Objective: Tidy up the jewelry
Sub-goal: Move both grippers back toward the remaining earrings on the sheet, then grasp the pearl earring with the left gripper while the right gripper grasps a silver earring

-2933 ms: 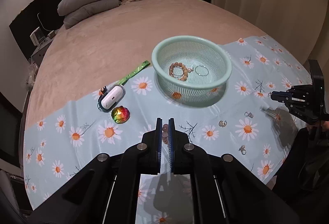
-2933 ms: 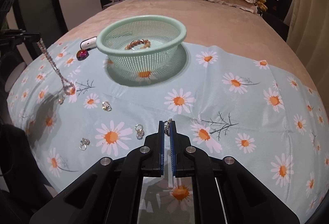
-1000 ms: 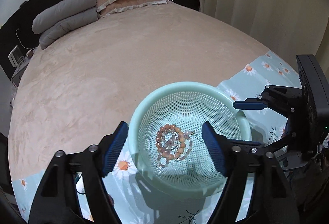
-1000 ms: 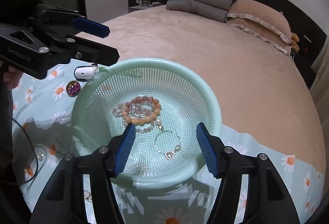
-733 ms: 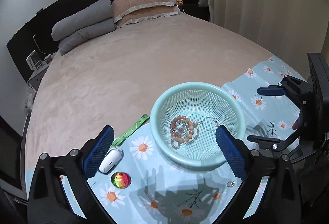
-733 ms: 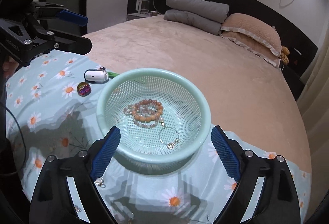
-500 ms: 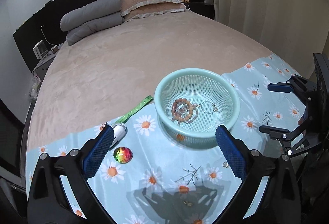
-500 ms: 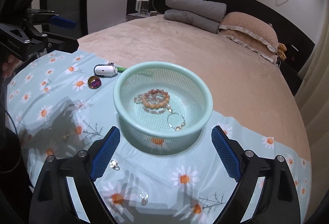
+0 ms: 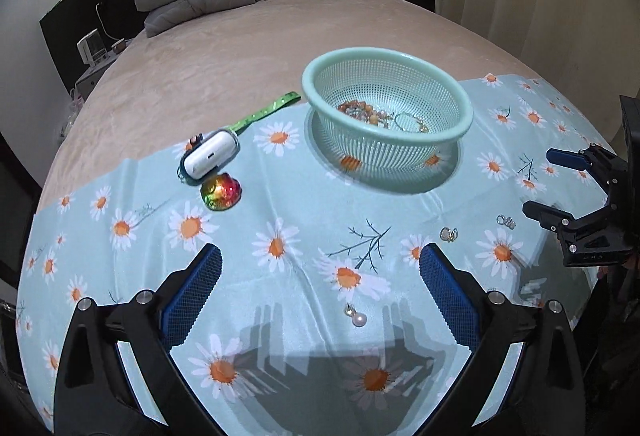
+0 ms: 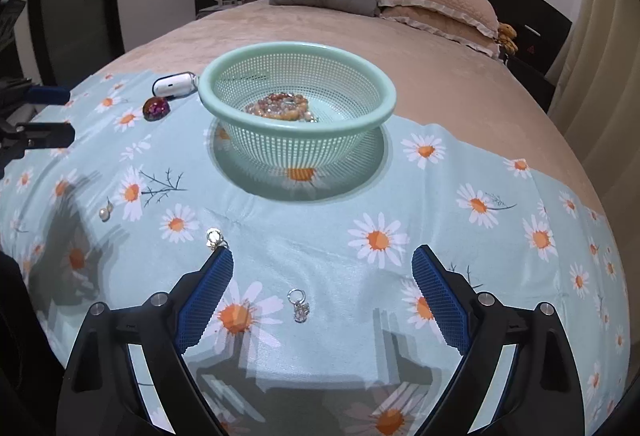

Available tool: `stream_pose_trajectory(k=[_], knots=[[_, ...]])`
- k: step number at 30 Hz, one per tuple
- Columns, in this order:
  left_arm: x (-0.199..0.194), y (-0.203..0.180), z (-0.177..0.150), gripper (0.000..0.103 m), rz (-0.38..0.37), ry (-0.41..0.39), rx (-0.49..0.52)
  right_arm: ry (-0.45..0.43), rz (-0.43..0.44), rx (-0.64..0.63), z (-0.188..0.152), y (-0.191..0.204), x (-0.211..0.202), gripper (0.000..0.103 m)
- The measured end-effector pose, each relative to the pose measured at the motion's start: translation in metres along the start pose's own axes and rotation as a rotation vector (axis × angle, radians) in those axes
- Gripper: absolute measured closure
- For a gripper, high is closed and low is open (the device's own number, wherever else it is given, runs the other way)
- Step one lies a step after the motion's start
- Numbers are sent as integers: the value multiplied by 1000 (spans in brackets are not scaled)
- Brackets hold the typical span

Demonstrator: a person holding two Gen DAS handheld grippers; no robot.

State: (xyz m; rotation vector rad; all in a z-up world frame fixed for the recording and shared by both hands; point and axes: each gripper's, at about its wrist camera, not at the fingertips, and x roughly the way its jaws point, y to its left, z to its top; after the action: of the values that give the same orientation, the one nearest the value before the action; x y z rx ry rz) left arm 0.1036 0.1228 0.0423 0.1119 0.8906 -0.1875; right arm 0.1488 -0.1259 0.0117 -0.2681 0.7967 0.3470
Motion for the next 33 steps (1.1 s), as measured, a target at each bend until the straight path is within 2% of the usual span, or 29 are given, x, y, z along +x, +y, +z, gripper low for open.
stream_pose_trajectory(k=[4,6,11,15,18,21,24,26,30,33], knots=[[17,-2,-23,6,10,27,-35,-33,6,12,-9,6,3,16],[23,-6,-32,6,14,32,-31,-23,-20,9,-14,6,8,16],[43,-18,-48,6,30,53,6,15,8,42,-30,0,22,18],[56,-24,-54,6,31,58,30,45,13,24,-38,4,36,36],[64,-25,-57,6,42,66,25,53,25,31,-42,5,42,40],[69,-21,-60,6,19,63,-13,55,44,53,-45,4,46,41],[68,-23,-62,18,14,46,2,51,72,93,-47,1,48,45],[65,-27,-61,36,-2,39,17,57,80,108,-46,1,49,49],[65,-27,-61,41,-17,51,7,63,117,103,-46,1,48,64],[63,-26,-61,50,-20,59,6,64,137,84,-46,6,46,77]])
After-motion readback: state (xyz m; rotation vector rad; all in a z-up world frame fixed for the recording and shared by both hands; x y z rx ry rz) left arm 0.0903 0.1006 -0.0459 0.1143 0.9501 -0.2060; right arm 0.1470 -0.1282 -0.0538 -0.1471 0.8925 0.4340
